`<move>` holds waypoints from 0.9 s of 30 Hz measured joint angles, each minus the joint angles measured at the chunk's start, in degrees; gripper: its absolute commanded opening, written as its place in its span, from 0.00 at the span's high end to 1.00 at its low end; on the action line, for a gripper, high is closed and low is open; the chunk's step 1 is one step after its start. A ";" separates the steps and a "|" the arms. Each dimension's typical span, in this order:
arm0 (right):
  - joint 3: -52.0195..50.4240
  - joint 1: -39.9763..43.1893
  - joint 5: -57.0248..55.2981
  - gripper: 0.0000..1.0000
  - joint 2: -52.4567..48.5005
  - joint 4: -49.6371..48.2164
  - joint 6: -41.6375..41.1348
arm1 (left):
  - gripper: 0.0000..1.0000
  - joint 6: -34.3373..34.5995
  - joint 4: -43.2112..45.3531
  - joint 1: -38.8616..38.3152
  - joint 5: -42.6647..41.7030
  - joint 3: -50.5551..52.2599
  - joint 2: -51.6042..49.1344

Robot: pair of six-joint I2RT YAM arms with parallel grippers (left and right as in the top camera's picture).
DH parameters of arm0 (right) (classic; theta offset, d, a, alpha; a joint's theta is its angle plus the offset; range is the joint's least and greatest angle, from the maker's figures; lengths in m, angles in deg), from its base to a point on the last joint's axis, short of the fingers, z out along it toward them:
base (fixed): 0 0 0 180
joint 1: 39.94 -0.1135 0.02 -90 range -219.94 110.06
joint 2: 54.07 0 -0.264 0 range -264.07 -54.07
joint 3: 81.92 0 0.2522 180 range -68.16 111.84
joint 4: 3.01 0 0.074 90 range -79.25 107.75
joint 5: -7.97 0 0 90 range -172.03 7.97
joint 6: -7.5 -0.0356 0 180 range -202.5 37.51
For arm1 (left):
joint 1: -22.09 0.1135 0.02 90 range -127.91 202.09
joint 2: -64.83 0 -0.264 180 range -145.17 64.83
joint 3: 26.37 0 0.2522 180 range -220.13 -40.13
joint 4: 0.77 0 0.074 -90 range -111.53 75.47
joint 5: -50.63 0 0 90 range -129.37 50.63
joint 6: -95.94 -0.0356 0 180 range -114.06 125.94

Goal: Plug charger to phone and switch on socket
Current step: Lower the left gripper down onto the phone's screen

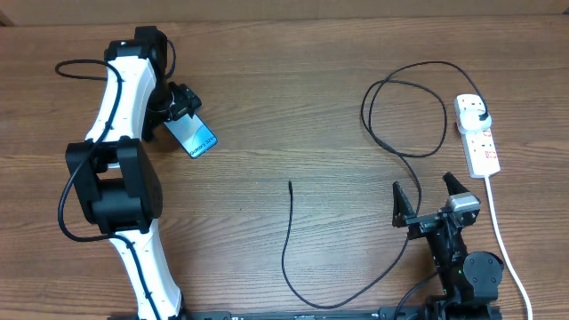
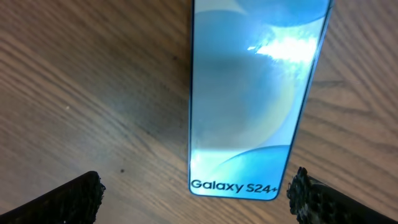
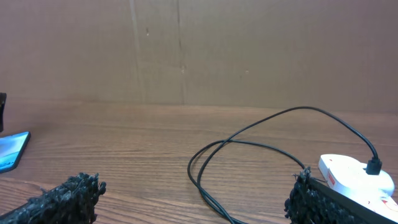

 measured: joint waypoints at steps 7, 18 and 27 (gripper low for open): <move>0.00 0.02 -0.02 0.00 0.00 -0.02 0.00 | 0.00 -0.66 5.11 -1.07 -1.07 0.00 0.00; 0.00 0.00 0.00 0.00 0.00 0.02 0.00 | 0.00 -0.42 5.22 -2.43 -1.68 -0.02 -3.15; 0.00 0.00 0.00 0.00 0.00 -0.02 -0.02 | 0.00 -0.33 4.57 -2.43 -1.68 -0.02 -5.20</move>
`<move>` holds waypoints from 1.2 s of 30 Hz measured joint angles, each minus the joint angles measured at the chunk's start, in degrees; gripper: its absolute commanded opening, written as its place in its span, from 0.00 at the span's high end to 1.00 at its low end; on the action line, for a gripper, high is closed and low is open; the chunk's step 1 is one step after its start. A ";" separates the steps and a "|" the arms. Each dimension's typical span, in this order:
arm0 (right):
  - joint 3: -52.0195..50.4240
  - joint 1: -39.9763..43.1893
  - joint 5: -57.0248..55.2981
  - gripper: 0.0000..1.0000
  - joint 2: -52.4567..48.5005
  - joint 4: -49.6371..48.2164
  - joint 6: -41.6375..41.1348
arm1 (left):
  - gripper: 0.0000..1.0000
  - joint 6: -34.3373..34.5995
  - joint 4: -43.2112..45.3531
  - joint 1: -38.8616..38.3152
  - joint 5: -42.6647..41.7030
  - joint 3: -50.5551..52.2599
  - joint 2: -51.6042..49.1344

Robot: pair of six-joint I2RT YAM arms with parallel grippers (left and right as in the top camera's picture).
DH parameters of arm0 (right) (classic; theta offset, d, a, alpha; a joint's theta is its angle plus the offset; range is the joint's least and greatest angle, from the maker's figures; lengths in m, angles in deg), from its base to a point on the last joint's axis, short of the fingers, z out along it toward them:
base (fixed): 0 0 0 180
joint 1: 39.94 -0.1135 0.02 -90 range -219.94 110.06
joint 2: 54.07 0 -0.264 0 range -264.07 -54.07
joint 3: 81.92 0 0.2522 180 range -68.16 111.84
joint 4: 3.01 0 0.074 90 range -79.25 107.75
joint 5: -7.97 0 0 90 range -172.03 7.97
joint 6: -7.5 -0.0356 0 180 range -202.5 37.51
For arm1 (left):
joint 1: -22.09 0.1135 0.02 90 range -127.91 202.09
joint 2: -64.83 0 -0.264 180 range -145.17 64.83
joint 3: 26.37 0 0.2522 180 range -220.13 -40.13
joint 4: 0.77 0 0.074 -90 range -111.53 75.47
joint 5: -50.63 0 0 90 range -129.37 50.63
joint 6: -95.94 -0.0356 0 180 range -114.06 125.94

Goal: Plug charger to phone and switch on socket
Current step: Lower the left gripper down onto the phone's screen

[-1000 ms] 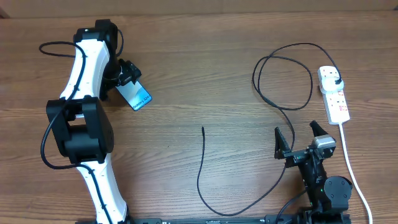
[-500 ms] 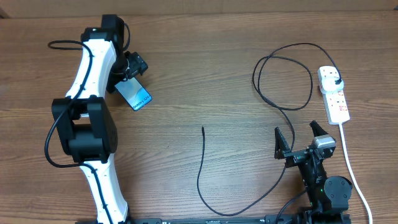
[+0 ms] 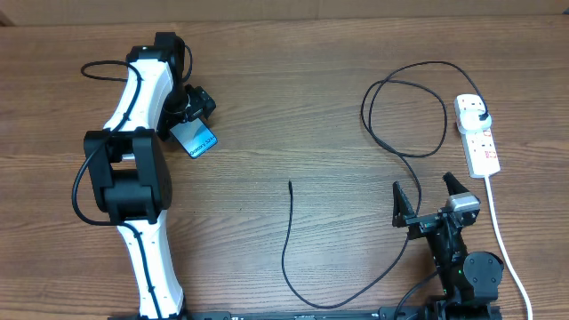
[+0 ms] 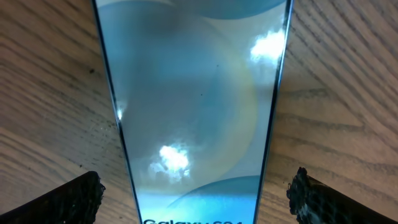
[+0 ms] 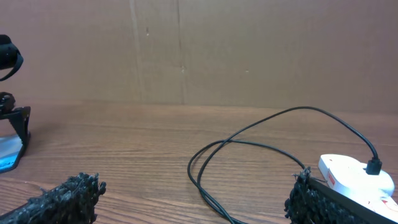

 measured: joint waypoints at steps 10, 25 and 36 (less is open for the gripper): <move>0.00 0.00 0.02 0.00 0.00 0.00 0.00 | 0.00 0.13 -0.35 0.00 1.68 0.00 0.00; 0.00 0.02 0.00 0.00 0.00 0.02 0.02 | 0.01 0.35 1.01 -0.11 3.08 1.03 -0.02; 0.00 0.00 0.02 0.00 0.00 0.02 0.00 | 0.00 0.35 2.93 -0.11 3.23 3.06 -0.02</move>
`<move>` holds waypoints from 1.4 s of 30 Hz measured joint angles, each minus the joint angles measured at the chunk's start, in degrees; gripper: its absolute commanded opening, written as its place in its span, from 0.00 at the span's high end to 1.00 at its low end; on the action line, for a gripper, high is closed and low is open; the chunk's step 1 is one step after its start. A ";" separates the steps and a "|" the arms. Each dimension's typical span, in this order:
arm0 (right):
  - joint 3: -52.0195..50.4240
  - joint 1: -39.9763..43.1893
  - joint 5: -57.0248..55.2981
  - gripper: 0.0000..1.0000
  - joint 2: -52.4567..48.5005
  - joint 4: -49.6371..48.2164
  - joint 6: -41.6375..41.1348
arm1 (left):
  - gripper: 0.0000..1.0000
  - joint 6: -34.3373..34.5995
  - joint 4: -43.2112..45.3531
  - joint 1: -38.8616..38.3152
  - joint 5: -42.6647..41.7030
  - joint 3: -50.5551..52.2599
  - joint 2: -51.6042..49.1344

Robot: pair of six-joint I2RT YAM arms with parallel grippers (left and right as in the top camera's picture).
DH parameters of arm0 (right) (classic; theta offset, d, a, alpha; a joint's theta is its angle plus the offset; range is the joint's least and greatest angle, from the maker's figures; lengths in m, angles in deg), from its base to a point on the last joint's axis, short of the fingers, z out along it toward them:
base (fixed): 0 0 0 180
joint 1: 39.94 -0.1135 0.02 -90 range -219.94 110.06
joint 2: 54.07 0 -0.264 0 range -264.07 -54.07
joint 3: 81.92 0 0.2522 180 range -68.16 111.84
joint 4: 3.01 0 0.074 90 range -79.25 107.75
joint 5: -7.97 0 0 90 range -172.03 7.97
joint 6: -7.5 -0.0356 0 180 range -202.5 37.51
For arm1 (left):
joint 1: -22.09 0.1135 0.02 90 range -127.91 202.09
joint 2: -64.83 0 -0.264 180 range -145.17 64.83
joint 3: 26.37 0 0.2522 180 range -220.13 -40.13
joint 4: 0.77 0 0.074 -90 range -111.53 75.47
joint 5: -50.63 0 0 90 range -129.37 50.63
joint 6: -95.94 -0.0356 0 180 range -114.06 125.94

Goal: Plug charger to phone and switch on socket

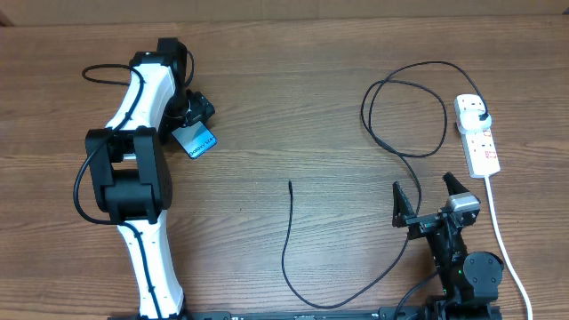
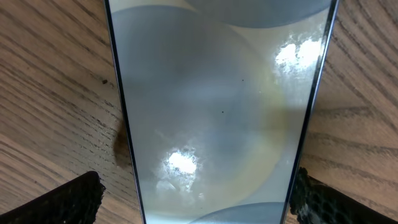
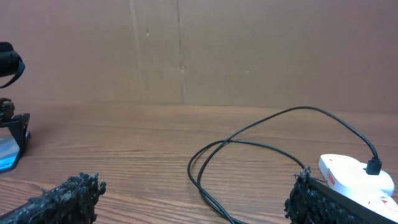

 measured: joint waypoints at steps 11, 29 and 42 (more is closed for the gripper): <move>0.00 0.02 -0.04 0.00 0.00 -0.02 0.02 | 0.00 0.00 2.49 -1.14 0.24 0.87 0.00; 0.00 0.00 -0.02 0.00 0.00 -0.02 0.00 | 0.00 0.26 3.10 -2.29 1.49 1.27 0.00; 0.00 0.00 -0.02 0.00 0.00 -0.02 0.00 | 0.00 3.34 3.19 -2.29 3.04 1.27 0.00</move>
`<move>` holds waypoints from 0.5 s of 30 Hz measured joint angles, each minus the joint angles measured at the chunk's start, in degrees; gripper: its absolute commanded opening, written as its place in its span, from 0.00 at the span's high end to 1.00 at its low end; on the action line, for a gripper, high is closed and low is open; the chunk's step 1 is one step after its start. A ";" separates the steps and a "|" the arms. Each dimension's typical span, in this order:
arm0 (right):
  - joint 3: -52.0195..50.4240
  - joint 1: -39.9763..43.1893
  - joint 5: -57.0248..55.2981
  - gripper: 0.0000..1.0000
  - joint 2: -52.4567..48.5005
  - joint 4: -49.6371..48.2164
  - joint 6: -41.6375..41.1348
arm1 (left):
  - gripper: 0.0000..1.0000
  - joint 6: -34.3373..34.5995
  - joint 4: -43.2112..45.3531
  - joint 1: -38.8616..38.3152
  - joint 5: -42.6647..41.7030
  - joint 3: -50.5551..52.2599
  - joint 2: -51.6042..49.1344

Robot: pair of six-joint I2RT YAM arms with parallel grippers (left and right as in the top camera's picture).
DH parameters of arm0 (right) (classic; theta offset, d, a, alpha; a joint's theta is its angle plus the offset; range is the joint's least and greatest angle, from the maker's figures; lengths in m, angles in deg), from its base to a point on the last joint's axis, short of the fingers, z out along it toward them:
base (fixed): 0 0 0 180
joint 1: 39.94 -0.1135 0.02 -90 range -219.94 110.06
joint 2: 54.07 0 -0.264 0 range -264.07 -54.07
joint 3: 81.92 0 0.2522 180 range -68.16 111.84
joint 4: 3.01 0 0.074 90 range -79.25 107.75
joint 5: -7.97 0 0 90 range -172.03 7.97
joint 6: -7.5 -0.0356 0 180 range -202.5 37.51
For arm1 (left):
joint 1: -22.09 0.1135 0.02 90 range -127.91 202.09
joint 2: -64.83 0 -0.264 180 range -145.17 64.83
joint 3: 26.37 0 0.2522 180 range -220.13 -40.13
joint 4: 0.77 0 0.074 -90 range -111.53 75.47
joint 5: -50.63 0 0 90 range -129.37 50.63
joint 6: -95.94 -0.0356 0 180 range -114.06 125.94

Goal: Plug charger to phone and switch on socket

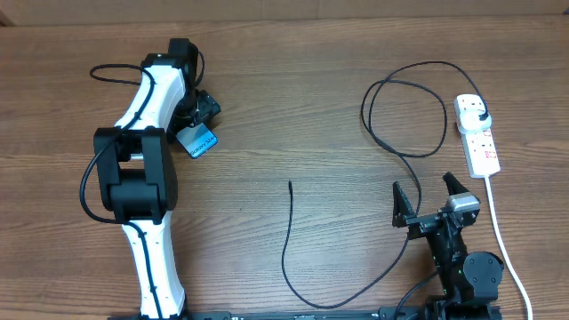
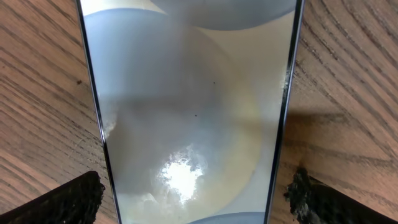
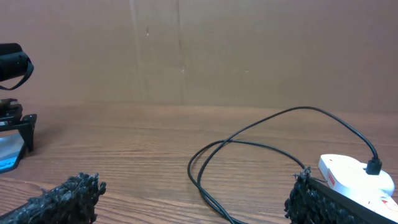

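Observation:
The phone (image 2: 193, 93), screen up with a pale blue and cream picture, lies at the table's upper left (image 1: 199, 142). My left gripper (image 2: 193, 208) is open and set low over it, a fingertip (image 2: 74, 199) at each long edge, the right one a little clear of the phone. The black charger cable (image 1: 286, 240) runs from a plug in the white power strip (image 1: 480, 147) through loops to its free end (image 1: 290, 185) at mid-table. My right gripper (image 1: 425, 203) stands open and empty at the lower right, with the cable (image 3: 249, 149) and strip (image 3: 357, 174) ahead of it.
A brown cardboard wall (image 3: 186, 50) closes off the far side of the wooden table (image 1: 293, 107). The strip's white lead (image 1: 507, 253) runs down the right edge past my right arm. My left arm's own black cable (image 1: 111, 71) loops at the upper left.
My left gripper sits a little further along and closer over the phone, whose screen now spans nearly the whole gap between the fingers. The right arm, cable and strip have not moved.
First my left gripper hung open short of the phone, with the Galaxy label end between its fingertips. At each later moment it was lower and further along the phone, the label passing out of the wrist view. The jaws stayed open throughout. My right arm stayed still.

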 measured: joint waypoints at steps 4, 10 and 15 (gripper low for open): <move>0.00 0.02 0.00 0.00 0.00 0.00 0.02 | 0.00 0.11 0.20 0.00 0.37 0.13 0.00; 0.00 0.02 0.02 0.00 0.00 0.00 0.02 | 0.01 0.50 1.62 0.00 0.39 0.96 0.26; 0.00 0.02 0.00 0.00 0.00 0.00 0.02 | 0.00 0.57 1.92 0.00 0.39 1.07 0.28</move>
